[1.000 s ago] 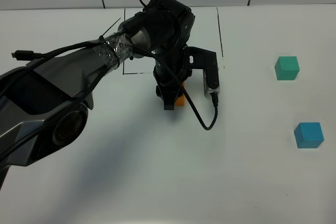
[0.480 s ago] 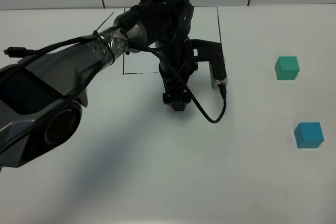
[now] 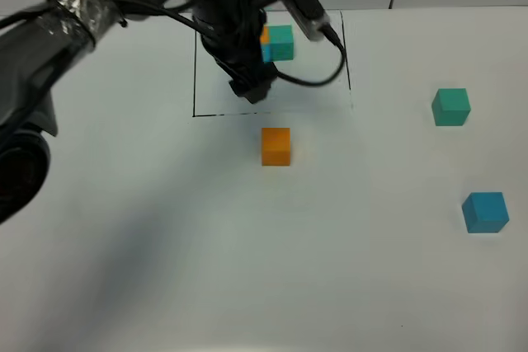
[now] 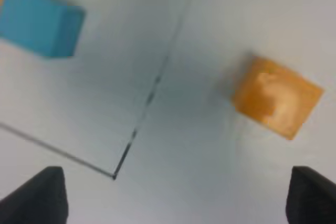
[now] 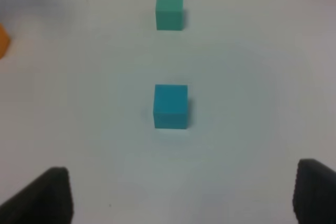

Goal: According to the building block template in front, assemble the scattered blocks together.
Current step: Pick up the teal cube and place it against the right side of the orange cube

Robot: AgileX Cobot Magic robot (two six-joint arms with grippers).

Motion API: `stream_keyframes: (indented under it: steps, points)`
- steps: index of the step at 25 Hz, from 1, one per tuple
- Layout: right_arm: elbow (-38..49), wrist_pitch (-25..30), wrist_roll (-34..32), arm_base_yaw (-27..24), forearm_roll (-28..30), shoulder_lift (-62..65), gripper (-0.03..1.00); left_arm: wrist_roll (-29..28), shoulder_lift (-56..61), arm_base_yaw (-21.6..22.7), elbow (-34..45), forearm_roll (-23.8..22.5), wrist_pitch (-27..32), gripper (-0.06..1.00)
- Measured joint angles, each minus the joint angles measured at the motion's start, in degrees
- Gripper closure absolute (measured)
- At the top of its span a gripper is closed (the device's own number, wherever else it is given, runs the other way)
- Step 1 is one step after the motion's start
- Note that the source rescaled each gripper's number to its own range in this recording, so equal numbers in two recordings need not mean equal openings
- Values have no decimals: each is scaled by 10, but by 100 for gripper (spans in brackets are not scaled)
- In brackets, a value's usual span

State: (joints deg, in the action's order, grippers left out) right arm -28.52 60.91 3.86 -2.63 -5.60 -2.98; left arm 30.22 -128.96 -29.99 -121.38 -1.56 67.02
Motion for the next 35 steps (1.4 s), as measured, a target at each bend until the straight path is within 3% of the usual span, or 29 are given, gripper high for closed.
stream_keyframes:
  steps: [7, 16, 20, 27, 35]
  points:
    - [0, 0, 0, 0, 0, 0, 24, -45, 64, 107, 20, 71, 13, 11]
    - [0, 0, 0, 0, 0, 0, 24, -63, 220, 209, 227, 86, -90, 13]
    - [0, 0, 0, 0, 0, 0, 24, -72, 309, 214, 315, 86, -130, 13]
    - [0, 0, -1, 0, 0, 0, 24, -115, 462, 214, 423, 89, -135, 15]
    - [0, 0, -1, 0, 0, 0, 24, -201, 638, 214, 550, 44, -149, 17]
